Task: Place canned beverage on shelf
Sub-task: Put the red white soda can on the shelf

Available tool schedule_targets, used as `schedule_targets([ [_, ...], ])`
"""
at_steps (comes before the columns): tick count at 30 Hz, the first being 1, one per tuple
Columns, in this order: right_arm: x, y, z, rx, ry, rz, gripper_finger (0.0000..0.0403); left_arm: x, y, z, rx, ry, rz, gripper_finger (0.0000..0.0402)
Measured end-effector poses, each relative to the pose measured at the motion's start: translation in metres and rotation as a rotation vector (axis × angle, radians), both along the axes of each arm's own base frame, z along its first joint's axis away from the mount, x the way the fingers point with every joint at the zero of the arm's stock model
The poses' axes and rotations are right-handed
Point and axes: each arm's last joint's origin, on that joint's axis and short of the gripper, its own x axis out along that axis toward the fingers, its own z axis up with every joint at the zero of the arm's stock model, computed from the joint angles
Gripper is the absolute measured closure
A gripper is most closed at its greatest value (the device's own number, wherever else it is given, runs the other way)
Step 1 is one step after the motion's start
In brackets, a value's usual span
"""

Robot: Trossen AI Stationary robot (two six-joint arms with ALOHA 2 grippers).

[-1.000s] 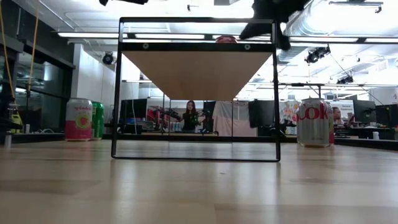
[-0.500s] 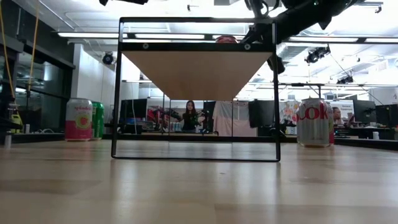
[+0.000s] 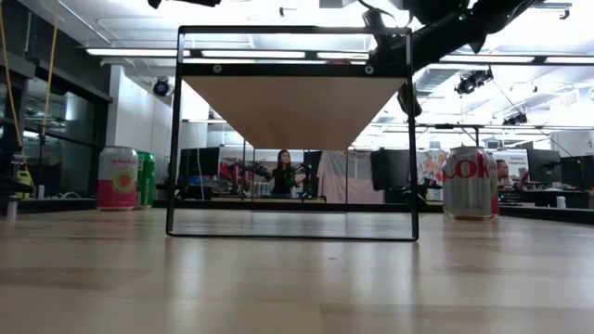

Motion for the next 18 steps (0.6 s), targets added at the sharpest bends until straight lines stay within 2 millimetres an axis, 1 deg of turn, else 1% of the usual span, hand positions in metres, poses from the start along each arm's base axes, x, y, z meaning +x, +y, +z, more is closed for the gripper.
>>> schedule_targets([
  [11, -0.0023, -0.0079, 0.0002, -0.045, 0.009, -0.014, 0.0403, 0.0, 0.0, 0.0001, 0.0, -0.001, 0.001, 0.0401],
  [18, -0.0018, -0.009, 0.0022, -0.063, -0.011, -0.009, 0.0403, -0.0001, 0.0, 0.0001, 0.0, -0.001, 0.002, 0.0401],
])
